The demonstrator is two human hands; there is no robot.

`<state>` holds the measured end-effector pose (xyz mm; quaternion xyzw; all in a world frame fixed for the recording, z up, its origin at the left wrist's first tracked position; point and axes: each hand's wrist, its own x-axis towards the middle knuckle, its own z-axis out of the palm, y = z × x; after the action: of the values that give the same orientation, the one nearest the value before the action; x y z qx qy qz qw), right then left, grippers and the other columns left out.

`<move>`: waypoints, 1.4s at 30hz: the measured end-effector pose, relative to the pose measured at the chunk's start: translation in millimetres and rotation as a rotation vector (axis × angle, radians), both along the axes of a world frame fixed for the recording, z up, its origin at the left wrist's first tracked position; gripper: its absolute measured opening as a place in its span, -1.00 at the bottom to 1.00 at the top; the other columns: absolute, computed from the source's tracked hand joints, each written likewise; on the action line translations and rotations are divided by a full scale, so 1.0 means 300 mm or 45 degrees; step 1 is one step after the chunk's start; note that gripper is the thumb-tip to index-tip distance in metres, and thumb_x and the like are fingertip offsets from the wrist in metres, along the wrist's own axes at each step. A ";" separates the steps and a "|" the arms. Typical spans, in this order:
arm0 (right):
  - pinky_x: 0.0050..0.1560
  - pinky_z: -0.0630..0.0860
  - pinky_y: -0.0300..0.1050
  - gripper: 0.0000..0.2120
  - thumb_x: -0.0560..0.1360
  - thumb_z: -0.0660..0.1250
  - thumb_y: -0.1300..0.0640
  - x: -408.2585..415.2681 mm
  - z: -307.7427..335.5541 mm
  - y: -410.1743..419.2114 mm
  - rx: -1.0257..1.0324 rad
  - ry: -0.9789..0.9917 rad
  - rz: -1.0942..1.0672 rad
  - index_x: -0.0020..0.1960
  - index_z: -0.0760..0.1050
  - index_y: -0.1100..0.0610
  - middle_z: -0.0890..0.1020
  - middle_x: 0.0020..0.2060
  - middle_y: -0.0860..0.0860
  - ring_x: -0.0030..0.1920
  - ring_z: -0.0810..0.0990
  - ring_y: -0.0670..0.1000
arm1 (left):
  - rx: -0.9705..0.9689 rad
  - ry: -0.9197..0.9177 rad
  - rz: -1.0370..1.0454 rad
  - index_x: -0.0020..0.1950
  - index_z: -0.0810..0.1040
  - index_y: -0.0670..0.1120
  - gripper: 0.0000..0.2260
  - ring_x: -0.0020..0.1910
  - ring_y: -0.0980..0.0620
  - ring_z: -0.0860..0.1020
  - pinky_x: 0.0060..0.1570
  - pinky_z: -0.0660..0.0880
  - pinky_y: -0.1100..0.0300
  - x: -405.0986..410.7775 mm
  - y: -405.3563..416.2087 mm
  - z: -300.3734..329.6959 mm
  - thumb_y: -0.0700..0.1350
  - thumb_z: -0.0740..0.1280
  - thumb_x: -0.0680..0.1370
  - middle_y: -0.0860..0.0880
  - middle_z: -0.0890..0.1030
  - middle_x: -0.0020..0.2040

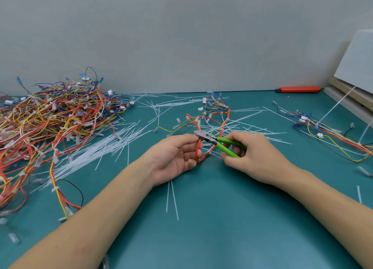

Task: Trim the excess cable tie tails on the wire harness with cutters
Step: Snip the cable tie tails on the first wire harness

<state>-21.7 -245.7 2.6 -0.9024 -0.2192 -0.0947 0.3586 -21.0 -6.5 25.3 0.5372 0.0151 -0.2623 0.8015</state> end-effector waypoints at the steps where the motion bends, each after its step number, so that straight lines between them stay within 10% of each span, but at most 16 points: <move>1: -0.28 0.44 -0.10 -0.85 0.47 0.52 0.00 -0.001 0.001 0.000 0.003 0.003 0.008 -0.10 0.55 -0.17 0.51 -0.33 -0.13 -0.35 0.44 -0.11 | 0.002 -0.006 -0.004 -0.21 0.69 -0.06 -0.95 -0.32 0.06 0.60 -0.44 0.43 0.28 0.000 -0.001 -0.001 -0.11 0.45 0.41 -0.04 0.62 -0.24; 10: 0.06 0.34 -0.50 -0.52 0.45 0.55 -0.03 -0.009 -0.007 0.015 -0.043 -0.036 -0.005 0.33 0.52 -0.10 0.56 0.00 -0.25 0.09 0.52 -0.22 | 0.001 0.010 0.017 -0.27 0.69 -0.09 -0.92 -0.33 0.05 0.60 -0.44 0.45 0.26 -0.001 -0.001 -0.001 -0.13 0.43 0.41 -0.06 0.63 -0.25; 23: -0.37 0.31 -0.25 -0.81 0.44 0.52 -0.13 -0.001 0.014 0.008 -0.003 -0.025 0.008 -0.16 0.49 -0.24 0.44 -0.39 -0.11 -0.39 0.37 -0.10 | -0.075 0.058 0.018 -0.26 0.70 -0.07 -0.93 -0.32 0.05 0.59 -0.41 0.44 0.28 -0.001 0.007 0.001 -0.15 0.43 0.41 -0.04 0.63 -0.24; 28: -0.22 0.52 -0.04 -0.81 0.41 0.41 -0.23 -0.014 -0.007 0.031 0.007 -0.022 -0.008 -0.06 0.51 -0.20 0.54 -0.29 -0.12 -0.29 0.49 -0.07 | -0.102 0.065 0.031 -0.28 0.69 -0.06 -0.91 -0.32 0.06 0.59 -0.41 0.43 0.27 -0.004 0.003 0.006 -0.15 0.43 0.43 -0.04 0.64 -0.23; 34: 0.01 0.47 -0.22 -0.59 0.44 0.51 -0.14 -0.005 -0.009 0.018 -0.033 -0.059 0.012 0.24 0.52 -0.13 0.57 -0.07 -0.16 -0.01 0.54 -0.10 | -0.105 0.070 0.030 -0.28 0.70 -0.09 -0.92 -0.34 0.06 0.59 -0.41 0.44 0.27 -0.003 0.006 0.004 -0.15 0.43 0.40 -0.05 0.64 -0.24; 42: -0.09 0.51 -0.07 -0.73 0.48 0.51 -0.10 -0.004 -0.006 0.023 -0.031 -0.062 0.030 0.14 0.55 -0.13 0.55 -0.18 -0.13 -0.15 0.53 -0.06 | -0.096 0.061 0.022 -0.28 0.70 -0.08 -0.92 -0.33 0.06 0.59 -0.41 0.44 0.27 0.002 0.006 -0.001 -0.14 0.44 0.40 -0.04 0.65 -0.24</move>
<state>-23.0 -239.0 0.8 -0.9014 -0.2397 -0.1097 0.3434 -20.3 -4.7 24.9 0.5001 0.0289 -0.2686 0.8227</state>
